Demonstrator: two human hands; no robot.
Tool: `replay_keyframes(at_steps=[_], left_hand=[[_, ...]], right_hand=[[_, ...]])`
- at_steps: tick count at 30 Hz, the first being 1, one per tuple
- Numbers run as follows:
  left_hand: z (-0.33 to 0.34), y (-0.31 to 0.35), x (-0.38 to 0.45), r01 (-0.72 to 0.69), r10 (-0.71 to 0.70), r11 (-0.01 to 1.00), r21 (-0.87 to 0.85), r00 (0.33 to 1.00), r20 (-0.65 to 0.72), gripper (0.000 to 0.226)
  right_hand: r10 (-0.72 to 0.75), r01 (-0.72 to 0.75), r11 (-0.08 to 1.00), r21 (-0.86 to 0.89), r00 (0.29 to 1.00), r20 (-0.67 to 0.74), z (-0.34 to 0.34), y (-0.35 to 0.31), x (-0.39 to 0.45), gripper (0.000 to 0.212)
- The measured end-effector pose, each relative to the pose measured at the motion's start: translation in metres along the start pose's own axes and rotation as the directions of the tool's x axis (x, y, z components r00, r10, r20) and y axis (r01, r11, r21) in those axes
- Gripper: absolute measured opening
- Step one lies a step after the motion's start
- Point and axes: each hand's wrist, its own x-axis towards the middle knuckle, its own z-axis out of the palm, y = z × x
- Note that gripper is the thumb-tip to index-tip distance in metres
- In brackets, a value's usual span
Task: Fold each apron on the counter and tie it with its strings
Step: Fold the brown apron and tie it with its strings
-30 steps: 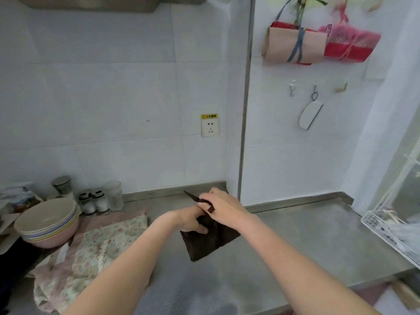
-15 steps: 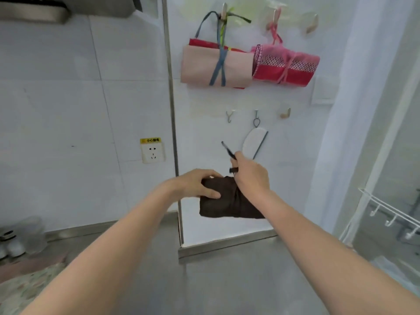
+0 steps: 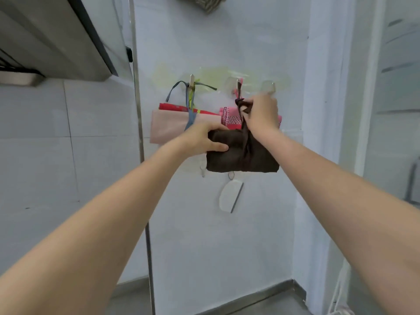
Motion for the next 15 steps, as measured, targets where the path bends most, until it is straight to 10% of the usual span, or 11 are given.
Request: replay_keyframes(at_steps=[4,15], left_hand=[[0.005,0.011,0.052,-0.029,0.040,0.989,0.147,0.996,-0.077,0.043],[-0.005,0.001,0.126,0.045,0.021,0.964,0.263,0.970,-0.244,0.037]], right_hand=[[0.261,-0.241,0.875,0.420,0.965,0.010,-0.010,0.015,0.051,0.022],[0.073,-0.081,0.992,0.098,0.994,0.079,0.032,0.015,0.146,0.018]])
